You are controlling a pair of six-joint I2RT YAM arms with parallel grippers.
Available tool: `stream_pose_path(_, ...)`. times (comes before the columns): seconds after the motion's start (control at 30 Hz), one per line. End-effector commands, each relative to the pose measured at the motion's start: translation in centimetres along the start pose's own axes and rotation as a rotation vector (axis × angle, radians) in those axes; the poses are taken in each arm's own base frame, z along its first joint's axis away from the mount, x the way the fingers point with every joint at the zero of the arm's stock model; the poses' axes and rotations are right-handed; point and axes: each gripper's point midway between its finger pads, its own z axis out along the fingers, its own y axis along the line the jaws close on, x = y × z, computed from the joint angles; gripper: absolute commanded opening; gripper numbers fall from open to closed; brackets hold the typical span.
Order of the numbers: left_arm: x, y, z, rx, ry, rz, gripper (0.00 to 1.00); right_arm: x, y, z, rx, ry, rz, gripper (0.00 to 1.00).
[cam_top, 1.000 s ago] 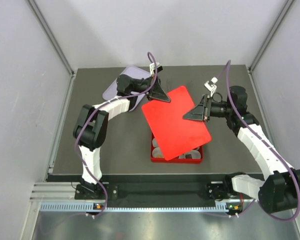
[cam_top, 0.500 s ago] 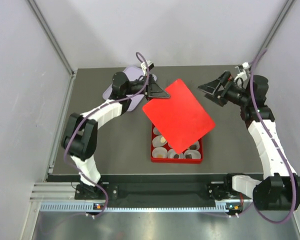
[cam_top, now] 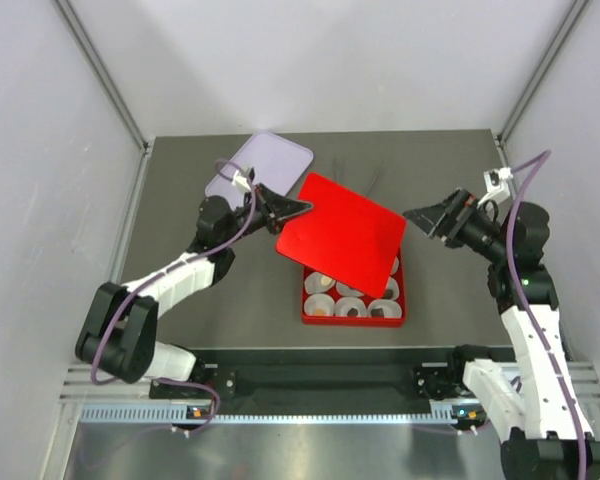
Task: Pack the chocolate
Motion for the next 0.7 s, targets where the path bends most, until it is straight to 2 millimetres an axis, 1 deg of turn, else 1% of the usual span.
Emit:
stream_pose_path(0.0, -1.1, -3.4, -1.8, 0.099, -0.151, 0.021, 0.0, 1.7, 0.9, -0.8, -0.086, 0.033, -0.029, 1.0)
stream_pose_path(0.03, -1.8, -3.8, -2.4, 0.126, -0.214, -0.002, 0.0, 2.5, 0.3, -0.9, -0.076, 0.035, -0.01, 1.0)
stream_pose_path(0.07, -1.6, -3.1, -3.5, 0.129, -0.257, -0.029, 0.0, 2.7, 0.0, -1.0, -0.067, 0.029, -0.003, 1.0)
stream_pose_path(0.1, -1.9, -2.9, -4.1, 0.142, -0.296, -0.048, 0.0, 2.9, -0.4, -1.0, -0.059, 0.024, 0.004, 1.0)
stream_pose_path(0.13, -2.0, -3.5, -4.8, 0.179, -0.325, -0.061, 0.0, 3.2, -0.8, -0.8, -0.063, 0.011, 0.019, 1.0)
stream_pose_path(0.17, -2.3, -3.4, -5.1, 0.183, -0.355, -0.061, 0.0, 3.4, -0.9, -0.7, -0.072, 0.009, 0.03, 1.0)
stream_pose_path(0.2, -2.4, -3.7, -5.3, 0.189, -0.368, -0.05, 0.0, 4.5, -1.6, -0.4, -0.085, 0.035, 0.058, 1.0)
stream_pose_path(0.23, -2.4, -3.8, -5.3, 0.187, -0.365, -0.033, 0.0, 4.7, -1.4, -0.2, -0.108, 0.04, 0.085, 1.0)
stream_pose_path(0.27, -2.3, -4.4, -5.0, 0.199, -0.35, -0.018, 0.0, 4.8, -1.7, 0.3, -0.124, 0.048, 0.094, 1.0)
stream_pose_path(0.37, -1.7, -4.7, -4.6, 0.224, -0.323, 0.001, 0.0, 5.6, -2.1, 1.2, -0.157, 0.093, 0.11, 0.97)
stream_pose_path(0.4, -1.7, -4.4, -4.7, 0.234, -0.326, -0.003, 0.0, 5.6, -1.9, 1.3, -0.177, 0.093, 0.095, 0.97)
stream_pose_path(0.47, -1.7, -4.2, -4.8, 0.261, -0.333, -0.017, 0.0, 6.2, -2.1, 1.7, -0.194, 0.109, 0.107, 0.95)
stream_pose_path(0.5, -1.7, -3.8, -4.7, 0.27, -0.329, -0.015, 0.0, 5.8, -1.8, 1.8, -0.22, 0.091, 0.087, 0.94)
stream_pose_path(0.53, -1.6, -3.4, -4.6, 0.266, -0.32, -0.023, 0.0, 6.9, -1.1, 2.0, -0.248, 0.121, 0.097, 0.93)
stream_pose_path(0.57, -1.6, -2.5, -4.4, 0.251, -0.318, -0.036, 0.0, 7.1, -1.2, 2.3, -0.251, 0.126, 0.109, 0.93)
stream_pose_path(0.6, -1.3, -3.2, -4.6, 0.294, -0.311, -0.027, 0.0, 7.1, -1.0, 2.5, -0.268, 0.115, 0.121, 0.92)
stream_pose_path(0.63, -1.2, -2.9, -4.5, 0.296, -0.305, -0.037, 0.0, 7.1, -0.9, 2.6, -0.281, 0.111, 0.123, 0.92)
stream_pose_path(0.67, -1.2, -1.9, -4.4, 0.284, -0.303, -0.056, 0.0, 7.2, -0.9, 2.8, -0.288, 0.108, 0.128, 0.9)
